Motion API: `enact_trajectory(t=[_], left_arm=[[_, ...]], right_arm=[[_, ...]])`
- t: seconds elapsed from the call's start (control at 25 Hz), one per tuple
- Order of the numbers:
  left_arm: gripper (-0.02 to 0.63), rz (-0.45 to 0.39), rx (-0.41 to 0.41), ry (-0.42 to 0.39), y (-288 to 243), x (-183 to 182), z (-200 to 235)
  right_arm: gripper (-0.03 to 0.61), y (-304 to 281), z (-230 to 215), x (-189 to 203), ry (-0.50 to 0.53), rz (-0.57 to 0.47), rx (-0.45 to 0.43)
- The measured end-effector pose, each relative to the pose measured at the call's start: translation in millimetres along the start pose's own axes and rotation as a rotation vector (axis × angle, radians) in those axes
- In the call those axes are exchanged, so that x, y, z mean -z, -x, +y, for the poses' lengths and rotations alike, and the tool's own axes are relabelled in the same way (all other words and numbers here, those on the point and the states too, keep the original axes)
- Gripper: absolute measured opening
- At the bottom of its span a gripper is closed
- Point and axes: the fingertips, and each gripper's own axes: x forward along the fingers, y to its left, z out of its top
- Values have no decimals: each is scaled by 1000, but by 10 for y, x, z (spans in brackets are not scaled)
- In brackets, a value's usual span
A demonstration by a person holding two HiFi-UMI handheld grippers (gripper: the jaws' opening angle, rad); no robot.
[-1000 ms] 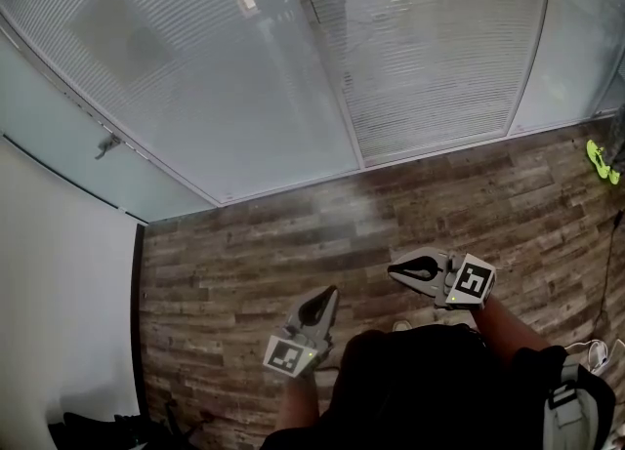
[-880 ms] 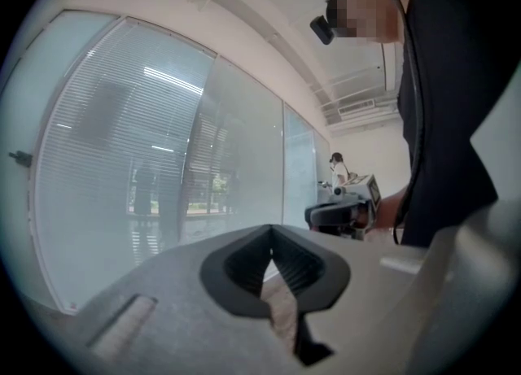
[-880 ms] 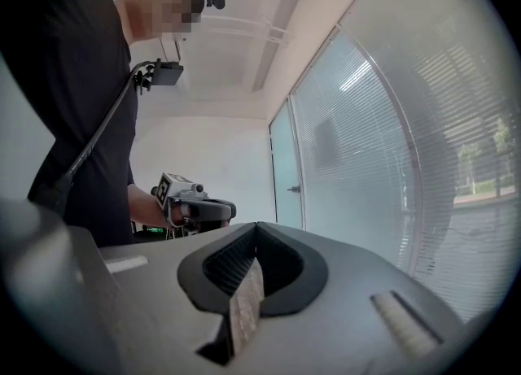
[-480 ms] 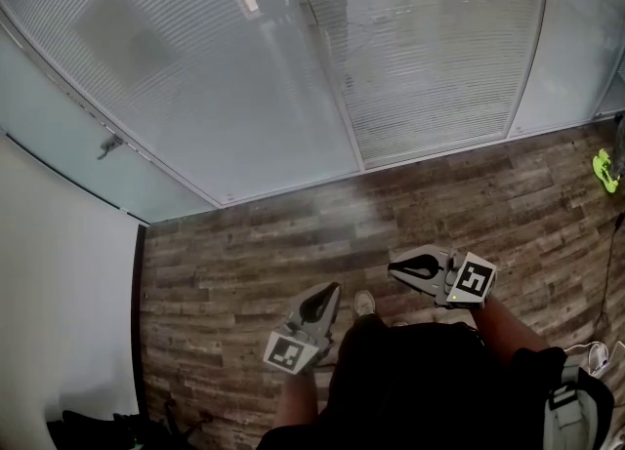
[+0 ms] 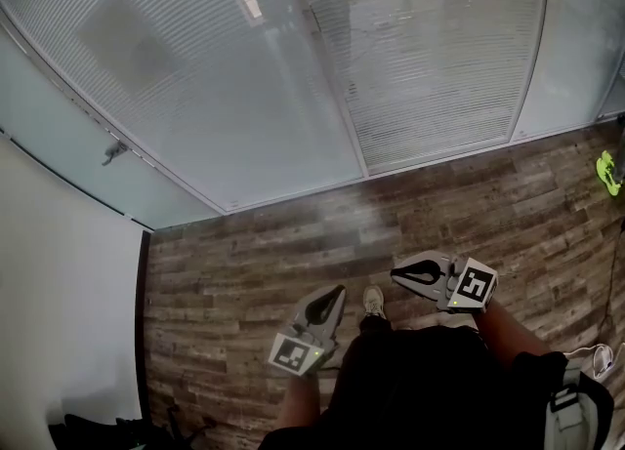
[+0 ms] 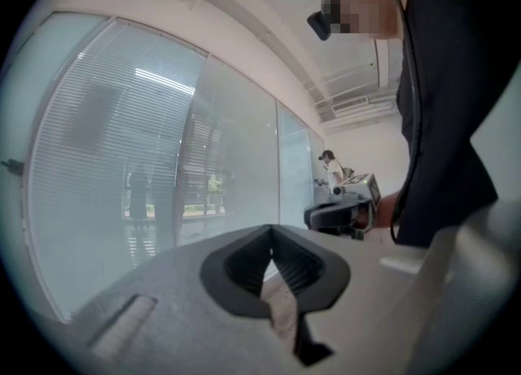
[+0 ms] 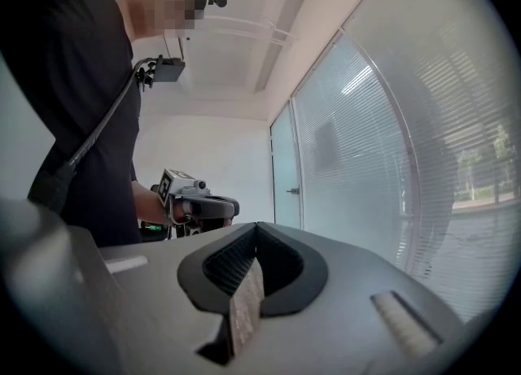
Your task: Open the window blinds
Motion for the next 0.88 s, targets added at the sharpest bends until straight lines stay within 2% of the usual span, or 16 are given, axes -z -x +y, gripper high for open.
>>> enact_trajectory(t=[0.36,0.72,0.88], left_arm=[[5,-29,73,-2,-199,-112,23],[5,-2,117,9,-381,-84,172],[5,13,130,22,-422,-36,285]], right_arm=[[6,74,-147,-66,-11,-14,50],[6,-44,-387,28,-51,10,78],[6,-157,-543,26,-35,15,80]])
